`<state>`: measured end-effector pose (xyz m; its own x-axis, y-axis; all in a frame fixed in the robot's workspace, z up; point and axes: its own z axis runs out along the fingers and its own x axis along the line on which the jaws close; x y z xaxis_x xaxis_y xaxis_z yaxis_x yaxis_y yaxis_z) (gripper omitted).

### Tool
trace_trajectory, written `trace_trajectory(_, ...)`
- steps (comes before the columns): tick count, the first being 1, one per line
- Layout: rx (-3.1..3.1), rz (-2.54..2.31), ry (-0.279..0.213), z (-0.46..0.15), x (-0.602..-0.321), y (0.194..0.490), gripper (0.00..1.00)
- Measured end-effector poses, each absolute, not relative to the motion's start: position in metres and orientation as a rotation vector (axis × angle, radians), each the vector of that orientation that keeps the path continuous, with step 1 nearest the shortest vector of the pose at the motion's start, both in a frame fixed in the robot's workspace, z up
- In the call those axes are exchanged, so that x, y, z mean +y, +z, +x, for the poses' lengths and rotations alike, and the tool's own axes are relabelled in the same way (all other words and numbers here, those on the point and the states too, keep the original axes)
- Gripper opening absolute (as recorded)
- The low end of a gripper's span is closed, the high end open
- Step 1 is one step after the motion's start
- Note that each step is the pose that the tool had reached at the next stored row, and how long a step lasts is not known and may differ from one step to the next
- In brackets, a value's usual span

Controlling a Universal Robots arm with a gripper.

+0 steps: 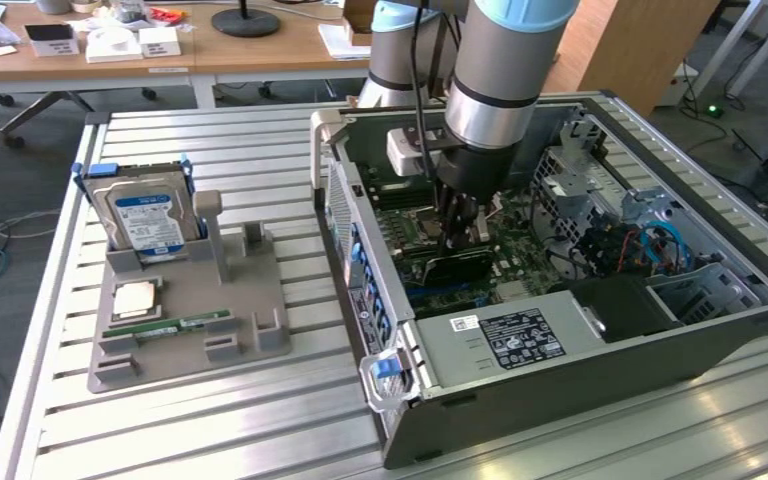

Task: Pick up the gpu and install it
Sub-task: 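Press down on the gpu until it lock into place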

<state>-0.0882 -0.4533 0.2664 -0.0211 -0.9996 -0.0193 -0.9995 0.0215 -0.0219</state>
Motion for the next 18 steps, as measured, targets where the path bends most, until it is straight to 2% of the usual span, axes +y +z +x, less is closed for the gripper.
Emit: trace_trajectory(18, 2.224, -2.177, -0.003, -0.0882, -0.4530, 0.2640, 0.11)
